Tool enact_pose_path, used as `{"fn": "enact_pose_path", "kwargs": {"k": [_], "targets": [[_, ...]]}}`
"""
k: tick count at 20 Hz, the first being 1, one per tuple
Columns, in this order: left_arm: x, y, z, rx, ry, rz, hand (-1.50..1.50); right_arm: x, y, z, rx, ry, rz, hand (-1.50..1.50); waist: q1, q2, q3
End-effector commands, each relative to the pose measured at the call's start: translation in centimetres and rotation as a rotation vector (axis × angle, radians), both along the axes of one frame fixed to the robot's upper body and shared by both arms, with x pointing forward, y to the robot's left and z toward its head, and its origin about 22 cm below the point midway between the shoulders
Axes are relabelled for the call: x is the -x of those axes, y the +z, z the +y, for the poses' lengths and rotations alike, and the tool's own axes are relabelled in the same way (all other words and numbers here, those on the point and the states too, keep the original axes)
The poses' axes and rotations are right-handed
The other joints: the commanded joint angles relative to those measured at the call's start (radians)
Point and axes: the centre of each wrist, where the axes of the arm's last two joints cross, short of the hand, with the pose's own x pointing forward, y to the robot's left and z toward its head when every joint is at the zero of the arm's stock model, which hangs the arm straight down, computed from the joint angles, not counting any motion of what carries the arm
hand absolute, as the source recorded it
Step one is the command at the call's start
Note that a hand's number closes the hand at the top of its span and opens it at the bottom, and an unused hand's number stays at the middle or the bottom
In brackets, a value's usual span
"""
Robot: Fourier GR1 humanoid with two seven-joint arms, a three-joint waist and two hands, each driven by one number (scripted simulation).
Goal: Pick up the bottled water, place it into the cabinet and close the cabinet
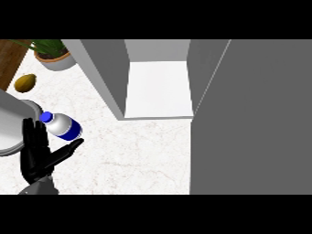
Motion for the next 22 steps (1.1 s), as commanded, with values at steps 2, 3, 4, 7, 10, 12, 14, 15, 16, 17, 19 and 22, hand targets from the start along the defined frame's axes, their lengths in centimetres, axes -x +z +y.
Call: {"fn": "enact_pose_path", "kwargs": {"k": [2,3,4,7,10,12,14,15,16,17,19,22], "targets": [[0.6,-2.4,1.6,-0.011,0.03,-0.009,-1.5,0.9,3.8,0.3,0.014,0.022,-0.087,-1.5,-0.005,-0.001,0.0],[0.3,-2.5,1.4,-0.013,0.01,0.016,-1.5,1.0,4.2,0.3,0.02,0.011,-0.084,-1.5,-0.003,0.0,0.0],[-1.6,-1.1,2.6,-0.006,0.045,-0.004,-1.5,0.9,4.1,0.2,0.014,0.003,-0.075,-1.5,-0.001,0.001,0.0],[-1.9,-2.7,1.2,0.0,0.042,0.01,-1.5,0.7,3.0,0.4,0.013,0.011,-0.078,-1.5,-0.003,0.002,0.0],[-3.1,-2.3,1.2,0.041,0.015,-0.04,-1.5,0.9,3.4,0.2,0.022,0.007,-0.1,-1.5,-0.005,0.002,-0.001],[-1.2,-3.7,1.5,0.077,0.01,-0.064,-1.5,1.5,3.6,0.0,0.02,0.001,-0.08,-1.5,0.0,0.001,0.0],[-2.1,-2.9,2.6,0.117,-0.027,-0.106,-1.5,0.8,4.0,0.1,0.031,0.013,-0.097,-1.5,0.006,0.005,-0.001],[-1.1,-3.9,2.1,0.147,-0.014,-0.118,-1.5,1.1,3.7,-0.2,0.032,0.015,-0.082,-1.5,0.002,0.004,-0.001],[-1.1,-4.0,1.6,0.168,-0.044,-0.129,-1.5,1.2,3.0,-0.8,0.018,-0.006,-0.078,-1.5,0.008,0.0,0.0],[-2.1,-4.2,0.7,0.164,-0.041,-0.135,-1.5,0.5,1.5,0.2,0.015,0.005,-0.093,-1.5,-0.005,0.004,-0.001],[-2.1,-3.9,1.5,0.175,-0.038,-0.171,-1.5,1.4,2.8,-1.2,0.033,0.012,-0.077,-1.5,-0.001,0.002,0.0],[-2.9,-3.9,0.5,0.186,-0.039,-0.188,1.5,1.3,3.0,-0.8,0.043,0.016,-0.085,-1.5,0.0,0.001,0.0]]}}
